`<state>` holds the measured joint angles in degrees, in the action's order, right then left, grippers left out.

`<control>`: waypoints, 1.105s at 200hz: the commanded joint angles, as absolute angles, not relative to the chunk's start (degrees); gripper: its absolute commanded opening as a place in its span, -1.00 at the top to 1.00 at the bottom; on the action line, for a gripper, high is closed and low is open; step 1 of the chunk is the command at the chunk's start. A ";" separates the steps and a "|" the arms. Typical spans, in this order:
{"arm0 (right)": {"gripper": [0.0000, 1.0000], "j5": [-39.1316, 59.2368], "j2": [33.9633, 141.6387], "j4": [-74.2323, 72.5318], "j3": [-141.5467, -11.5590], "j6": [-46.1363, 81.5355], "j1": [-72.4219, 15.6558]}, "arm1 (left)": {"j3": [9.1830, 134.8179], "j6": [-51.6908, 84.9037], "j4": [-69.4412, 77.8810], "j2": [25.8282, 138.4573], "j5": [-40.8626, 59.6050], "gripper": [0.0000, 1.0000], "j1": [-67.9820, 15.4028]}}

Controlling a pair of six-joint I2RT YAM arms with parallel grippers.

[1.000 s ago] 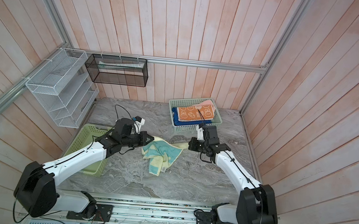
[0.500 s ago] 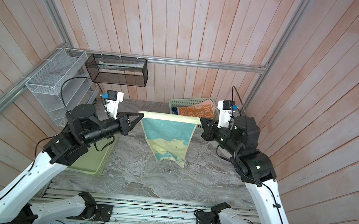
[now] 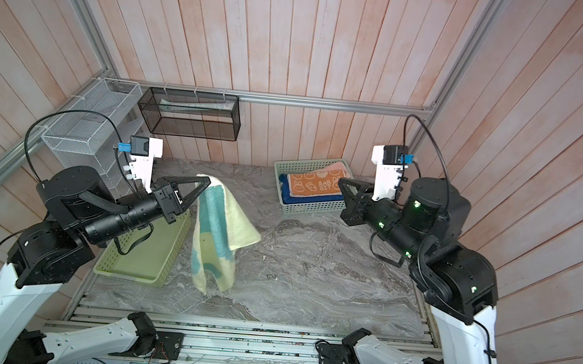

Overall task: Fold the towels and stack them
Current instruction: 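Lift the yellow-green towel with both grippers and shake it open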

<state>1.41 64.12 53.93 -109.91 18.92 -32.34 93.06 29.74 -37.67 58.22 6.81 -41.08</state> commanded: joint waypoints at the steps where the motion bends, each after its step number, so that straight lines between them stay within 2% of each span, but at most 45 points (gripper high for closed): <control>1: 1.00 3.59 68.39 53.31 -104.56 16.39 -32.70 | 93.62 28.30 -46.17 60.71 1.35 1.00 -39.44; 16: 1.00 8.84 69.05 44.98 -95.58 15.90 -32.70 | 90.58 28.42 -47.13 63.10 6.37 1.00 -34.17; 31: 0.72 13.78 68.52 34.18 -84.33 16.64 -32.78 | 85.51 29.16 -44.04 64.92 14.53 1.00 -30.05; 54: 0.36 17.82 66.66 16.40 -67.12 18.52 -33.63 | 78.71 29.48 -39.31 69.13 22.81 1.00 -28.02; 96: -0.05 14.56 65.19 -10.12 -44.09 15.92 -40.65 | 75.40 31.48 -32.10 75.75 33.86 1.00 -26.53; 123: -0.25 12.04 66.69 -20.02 -35.03 12.10 -41.13 | 76.11 31.57 -30.04 77.58 39.60 1.00 -26.31; 157: -0.32 11.22 68.26 -22.32 -31.90 5.93 -41.13 | 75.78 31.64 -30.44 76.96 42.46 1.00 -26.34; 186: -0.33 13.78 66.57 -23.63 -30.49 6.69 -42.53 | 75.17 32.07 -31.48 75.04 41.18 1.00 -26.35; 221: -0.33 11.73 67.10 -25.52 -28.24 7.82 -45.86 | 75.12 33.00 -31.07 74.14 41.41 1.00 -26.29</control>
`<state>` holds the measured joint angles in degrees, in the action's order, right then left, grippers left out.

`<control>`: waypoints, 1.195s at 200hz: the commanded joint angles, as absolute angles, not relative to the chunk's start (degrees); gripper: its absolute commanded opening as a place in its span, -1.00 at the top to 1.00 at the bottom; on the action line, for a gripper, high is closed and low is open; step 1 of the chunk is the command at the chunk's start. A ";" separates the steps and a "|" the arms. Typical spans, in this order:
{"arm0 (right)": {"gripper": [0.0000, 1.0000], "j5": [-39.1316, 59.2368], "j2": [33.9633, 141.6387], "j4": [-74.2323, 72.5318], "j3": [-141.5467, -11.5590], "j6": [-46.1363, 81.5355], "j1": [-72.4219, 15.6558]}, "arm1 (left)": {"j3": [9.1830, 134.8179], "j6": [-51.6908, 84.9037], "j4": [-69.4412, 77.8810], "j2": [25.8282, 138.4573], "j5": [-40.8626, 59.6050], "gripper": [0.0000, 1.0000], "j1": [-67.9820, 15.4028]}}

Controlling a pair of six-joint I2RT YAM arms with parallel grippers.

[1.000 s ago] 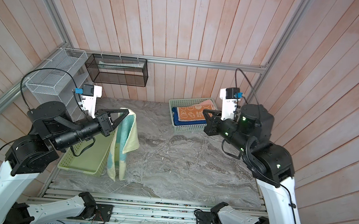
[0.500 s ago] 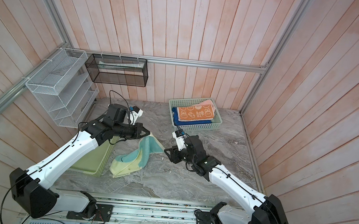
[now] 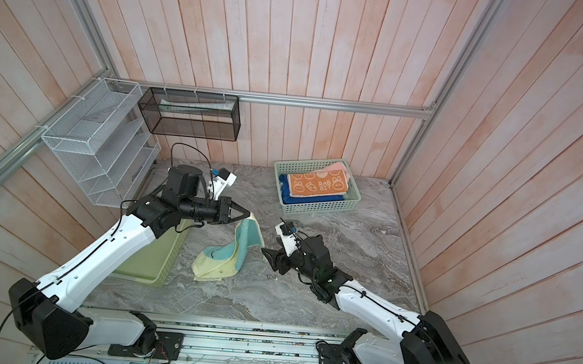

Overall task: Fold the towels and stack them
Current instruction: 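Lift the yellow-green towel with both grippers and shake it open, then lay the towel flat on the table, dragging it toward the robot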

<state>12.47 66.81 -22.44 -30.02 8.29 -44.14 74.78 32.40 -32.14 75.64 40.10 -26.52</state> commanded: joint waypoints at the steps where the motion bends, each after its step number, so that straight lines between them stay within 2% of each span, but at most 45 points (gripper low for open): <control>1: -0.33 11.75 67.21 -25.55 -28.18 7.82 -45.87 | 75.14 33.02 -31.05 74.07 41.49 1.00 -26.28; 34: -0.32 9.21 70.66 -26.10 -28.15 6.33 -45.87 | 76.58 32.98 -31.28 73.83 43.65 1.00 -26.28; 62: -0.19 10.02 72.46 -25.40 -29.53 5.38 -45.88 | 77.55 32.96 -31.55 72.90 44.41 1.00 -26.29; 95: 0.26 13.74 73.24 -24.85 -31.10 5.96 -46.19 | 77.91 33.22 -31.72 71.67 44.04 1.00 -26.37; 114: 0.76 12.43 71.28 -24.76 -30.54 6.08 -46.65 | 77.84 33.45 -31.90 71.04 43.85 1.00 -26.33; 126: 1.00 11.19 68.47 -24.53 -30.00 6.17 -46.76 | 77.86 33.65 -31.99 70.50 43.86 1.00 -26.29; 152: 1.00 7.31 59.63 -20.79 -30.18 6.03 -46.93 | 78.28 34.12 -32.59 68.92 43.51 1.00 -26.36; 186: 1.00 1.46 45.73 -5.84 -36.47 6.28 -46.88 | 78.81 35.93 -32.91 65.77 42.51 1.00 -27.46; 214: 1.00 -0.59 37.27 12.46 -49.17 6.33 -46.91 | 83.91 33.72 -40.88 63.13 37.53 1.00 -29.87; 239: 1.00 -0.58 36.52 28.97 -62.81 5.34 -46.91 | 88.29 33.11 -45.83 59.19 33.63 1.00 -30.14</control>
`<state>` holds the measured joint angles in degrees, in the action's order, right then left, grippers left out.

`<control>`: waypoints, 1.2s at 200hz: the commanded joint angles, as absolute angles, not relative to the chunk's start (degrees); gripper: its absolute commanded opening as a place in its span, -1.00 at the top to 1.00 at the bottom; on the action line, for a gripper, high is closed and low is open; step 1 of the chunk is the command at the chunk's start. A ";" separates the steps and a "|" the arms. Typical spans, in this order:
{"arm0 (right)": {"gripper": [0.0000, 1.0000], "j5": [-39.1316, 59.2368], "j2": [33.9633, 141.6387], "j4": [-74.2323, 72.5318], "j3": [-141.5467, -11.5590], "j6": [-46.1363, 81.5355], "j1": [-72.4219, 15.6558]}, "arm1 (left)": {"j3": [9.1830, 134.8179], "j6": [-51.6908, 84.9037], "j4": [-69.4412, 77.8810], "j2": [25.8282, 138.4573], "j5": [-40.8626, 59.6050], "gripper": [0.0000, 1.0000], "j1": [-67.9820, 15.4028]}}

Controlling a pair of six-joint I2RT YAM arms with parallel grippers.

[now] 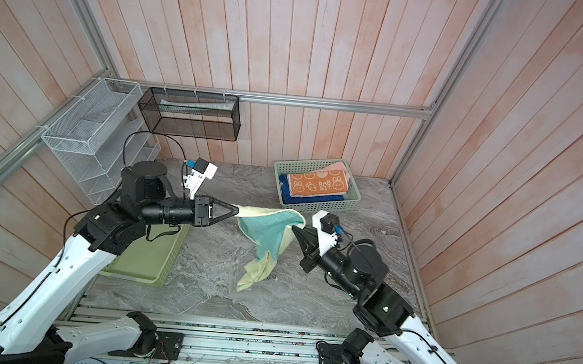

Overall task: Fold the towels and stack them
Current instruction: 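Lay the towel flat on the table, dragging it toward the robot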

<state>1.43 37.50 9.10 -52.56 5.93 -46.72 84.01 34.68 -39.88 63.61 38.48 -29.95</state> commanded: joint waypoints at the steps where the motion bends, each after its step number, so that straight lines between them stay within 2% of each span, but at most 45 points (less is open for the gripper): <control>1: 1.00 -0.55 36.59 29.65 -63.40 5.30 -46.92 | 88.35 33.17 -45.94 59.04 33.51 1.00 -30.15; 50: 1.00 -1.52 48.36 51.15 -88.68 3.67 -46.86 | 90.21 34.63 -48.92 54.76 29.85 1.00 -30.10; 82: 1.00 -6.68 60.19 59.04 -97.76 3.87 -46.88 | 91.15 33.30 -55.00 58.10 23.77 1.00 -27.21; 101: 1.00 -7.32 66.40 55.91 -97.04 1.72 -44.96 | 89.16 31.01 -55.23 60.82 26.09 1.00 -20.86; 126: 1.00 6.39 75.43 46.27 -92.91 -1.43 -33.74 | 85.37 27.68 -50.42 66.13 33.36 1.00 -9.89; 157: 1.00 12.44 87.35 31.86 -89.96 -2.16 -28.78 | 81.06 25.22 -39.35 77.64 39.39 1.00 -2.38; 190: 1.00 11.91 102.52 24.17 -94.22 -3.40 -27.07 | 78.29 24.45 -27.29 90.47 39.85 1.00 -0.21; 216: 1.00 12.02 113.60 29.04 -105.33 -5.60 -27.07 | 77.51 25.66 -21.62 96.35 39.47 1.00 0.43; 240: 1.00 12.74 118.21 32.58 -110.84 -5.55 -27.48 | 77.07 25.51 -21.03 98.35 40.14 1.00 0.51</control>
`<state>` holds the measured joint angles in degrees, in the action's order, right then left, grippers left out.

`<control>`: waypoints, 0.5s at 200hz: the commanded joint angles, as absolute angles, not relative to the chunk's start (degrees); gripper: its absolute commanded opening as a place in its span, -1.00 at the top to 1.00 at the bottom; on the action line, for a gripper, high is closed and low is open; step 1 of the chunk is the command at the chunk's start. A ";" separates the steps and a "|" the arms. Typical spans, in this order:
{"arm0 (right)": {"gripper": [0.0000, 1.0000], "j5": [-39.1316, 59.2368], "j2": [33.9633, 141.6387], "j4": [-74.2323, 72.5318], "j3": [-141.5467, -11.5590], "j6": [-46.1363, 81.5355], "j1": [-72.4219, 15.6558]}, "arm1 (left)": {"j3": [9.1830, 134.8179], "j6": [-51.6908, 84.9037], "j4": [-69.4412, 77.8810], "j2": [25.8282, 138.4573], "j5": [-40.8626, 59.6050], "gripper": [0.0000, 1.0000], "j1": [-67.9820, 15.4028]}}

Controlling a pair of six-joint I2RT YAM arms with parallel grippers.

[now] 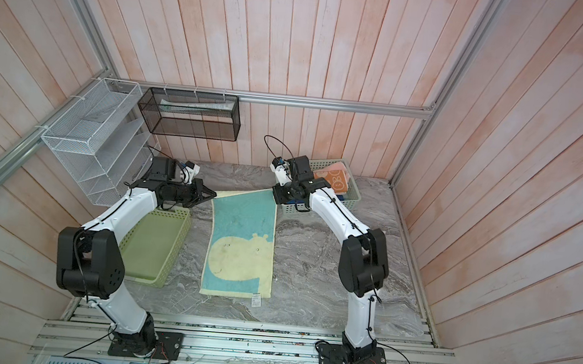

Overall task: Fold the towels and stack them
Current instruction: 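Lay the towel flat on the table, dragging it toward the robot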

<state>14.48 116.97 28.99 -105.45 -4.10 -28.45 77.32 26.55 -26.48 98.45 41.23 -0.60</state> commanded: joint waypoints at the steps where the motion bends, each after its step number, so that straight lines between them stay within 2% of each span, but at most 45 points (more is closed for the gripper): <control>1: 1.00 12.74 118.26 32.59 -110.75 -5.54 -27.54 | 76.99 25.50 -21.02 98.44 40.24 1.00 0.52; 27: 1.00 10.97 114.78 30.78 -104.20 -5.91 -29.67 | 72.33 25.24 -20.92 96.66 41.48 1.00 0.44; 66: 1.00 6.53 102.93 27.59 -84.48 -0.85 -33.71 | 59.22 24.34 -23.76 88.18 39.96 1.00 -1.51; 100: 1.00 10.81 97.79 21.19 -68.38 7.42 -36.58 | 45.52 26.28 -22.04 82.93 37.10 1.00 -4.75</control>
